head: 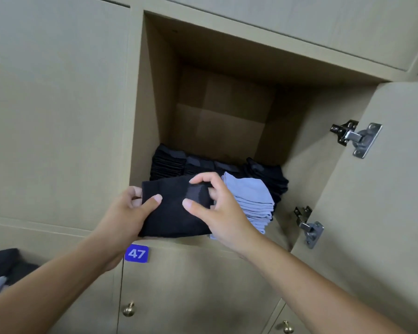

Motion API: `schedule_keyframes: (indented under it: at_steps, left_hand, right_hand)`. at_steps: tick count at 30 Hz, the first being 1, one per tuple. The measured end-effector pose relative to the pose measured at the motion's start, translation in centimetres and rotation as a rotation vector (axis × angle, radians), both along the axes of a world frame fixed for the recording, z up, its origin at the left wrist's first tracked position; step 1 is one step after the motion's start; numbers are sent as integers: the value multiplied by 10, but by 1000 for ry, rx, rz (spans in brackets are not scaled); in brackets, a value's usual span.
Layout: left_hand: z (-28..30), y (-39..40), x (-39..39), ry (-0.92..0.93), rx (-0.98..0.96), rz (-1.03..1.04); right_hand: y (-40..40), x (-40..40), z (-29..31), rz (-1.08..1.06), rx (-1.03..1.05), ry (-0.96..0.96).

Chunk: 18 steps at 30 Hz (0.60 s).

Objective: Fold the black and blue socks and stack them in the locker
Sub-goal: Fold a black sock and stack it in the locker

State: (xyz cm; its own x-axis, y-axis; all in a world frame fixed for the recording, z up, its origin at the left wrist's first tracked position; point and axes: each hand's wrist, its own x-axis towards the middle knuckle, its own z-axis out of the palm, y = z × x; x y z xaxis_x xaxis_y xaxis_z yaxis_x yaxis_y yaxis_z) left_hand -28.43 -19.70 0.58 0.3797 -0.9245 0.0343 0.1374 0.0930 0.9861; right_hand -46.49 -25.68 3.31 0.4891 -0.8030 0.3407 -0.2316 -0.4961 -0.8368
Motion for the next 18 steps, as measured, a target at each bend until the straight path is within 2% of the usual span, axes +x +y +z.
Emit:
schedule_keyframes:
  at_steps: [4,10,18]
  left_hand:
    - [-1,-6,-7,29,-26,-13]
    - [-1,-15,-18,52,-63,11]
    - [-12,-21,-17,-368,-108,29]
  right_hand:
    - [-2,-4,4,-43,-12,133]
    - [-19,-14,40,-156,-56,160]
    - [-78,-41,101,-298,-207,173]
